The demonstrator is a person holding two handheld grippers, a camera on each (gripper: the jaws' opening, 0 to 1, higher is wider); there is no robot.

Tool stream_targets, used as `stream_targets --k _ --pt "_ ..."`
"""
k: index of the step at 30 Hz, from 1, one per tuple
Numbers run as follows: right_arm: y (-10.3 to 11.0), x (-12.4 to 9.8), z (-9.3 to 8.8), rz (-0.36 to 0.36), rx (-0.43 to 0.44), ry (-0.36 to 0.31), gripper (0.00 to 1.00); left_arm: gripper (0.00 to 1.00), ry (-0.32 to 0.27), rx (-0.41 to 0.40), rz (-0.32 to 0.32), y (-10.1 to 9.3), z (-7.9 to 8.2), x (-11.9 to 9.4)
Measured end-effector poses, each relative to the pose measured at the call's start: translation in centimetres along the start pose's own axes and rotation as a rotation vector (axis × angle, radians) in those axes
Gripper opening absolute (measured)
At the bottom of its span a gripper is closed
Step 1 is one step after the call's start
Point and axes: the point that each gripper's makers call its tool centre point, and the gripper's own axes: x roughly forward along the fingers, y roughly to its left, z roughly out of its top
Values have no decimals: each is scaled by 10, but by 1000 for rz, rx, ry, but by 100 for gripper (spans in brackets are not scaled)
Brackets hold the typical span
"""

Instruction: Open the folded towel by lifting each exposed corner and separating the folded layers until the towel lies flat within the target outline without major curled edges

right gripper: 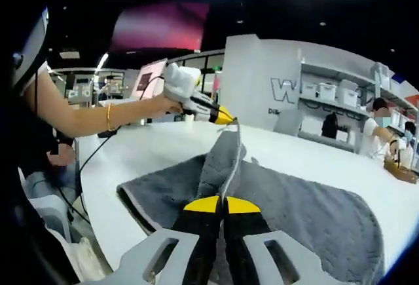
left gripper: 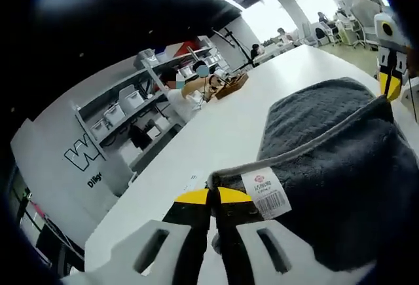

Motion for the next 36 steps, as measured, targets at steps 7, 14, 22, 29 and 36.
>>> stream_targets --k 7,14,22,29,36 --pt "22 11 20 70 -19 -40 0 1 4 -2 45 18 -6 -18" --pt "51 19 40 168 -16 -84 0 1 8 -6 68 28 -11 -30" --pt "85 32 58 285 -23 -134 0 1 15 -1 96 42 -20 -51" --pt "105 43 71 349 -13 -173 0 1 39 -10 108 53 -32 -69" --pt "129 53 83 423 -47 -200 0 1 46 -20 131 66 -37 -85"
